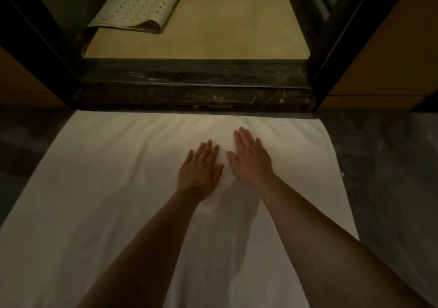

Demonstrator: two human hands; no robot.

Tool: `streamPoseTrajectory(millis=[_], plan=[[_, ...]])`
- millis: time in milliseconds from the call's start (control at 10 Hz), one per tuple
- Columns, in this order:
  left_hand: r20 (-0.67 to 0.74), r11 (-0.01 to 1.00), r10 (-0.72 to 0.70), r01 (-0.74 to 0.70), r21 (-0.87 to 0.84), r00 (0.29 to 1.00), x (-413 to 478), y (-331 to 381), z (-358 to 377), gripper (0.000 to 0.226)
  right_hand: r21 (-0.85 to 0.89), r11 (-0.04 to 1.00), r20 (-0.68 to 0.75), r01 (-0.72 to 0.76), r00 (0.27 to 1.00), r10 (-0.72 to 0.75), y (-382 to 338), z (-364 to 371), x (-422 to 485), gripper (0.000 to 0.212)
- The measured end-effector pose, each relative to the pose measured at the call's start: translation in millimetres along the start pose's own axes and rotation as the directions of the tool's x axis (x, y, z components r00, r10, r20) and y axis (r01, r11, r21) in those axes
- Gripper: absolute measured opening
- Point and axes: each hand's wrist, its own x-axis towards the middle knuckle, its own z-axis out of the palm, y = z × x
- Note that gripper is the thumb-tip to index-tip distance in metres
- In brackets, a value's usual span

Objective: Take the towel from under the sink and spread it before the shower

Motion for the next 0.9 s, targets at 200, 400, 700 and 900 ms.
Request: streamPoseTrajectory(millis=[200,400,700,900], plan=[[-0.079,0.999,0.037,-0.036,0.009,0.996,-5,-3,7,0.061,-0.002,0.996,-0.07,-0.087,0.994,0.087,26,6,17,0.065],[-0.176,0.99,-0.13,0.138,0.033,0.976,26,-57,-24,0.057,0.0,0.996,-0.129,-0.085,0.988,0.084,10,8,27,0.069],[-0.073,0.963,-0.268,0.268,-0.02,0.961,37,-117,-18,0.067,-0.009,0.997,-0.104,-0.075,0.992,0.073,10,13,28,0.071],[0.097,0.972,-0.236,0.236,0.013,0.967,45,-117,-58,0.07,-0.048,0.998,0.113,-0.039,0.993,0.044,15,-17,36,0.076]])
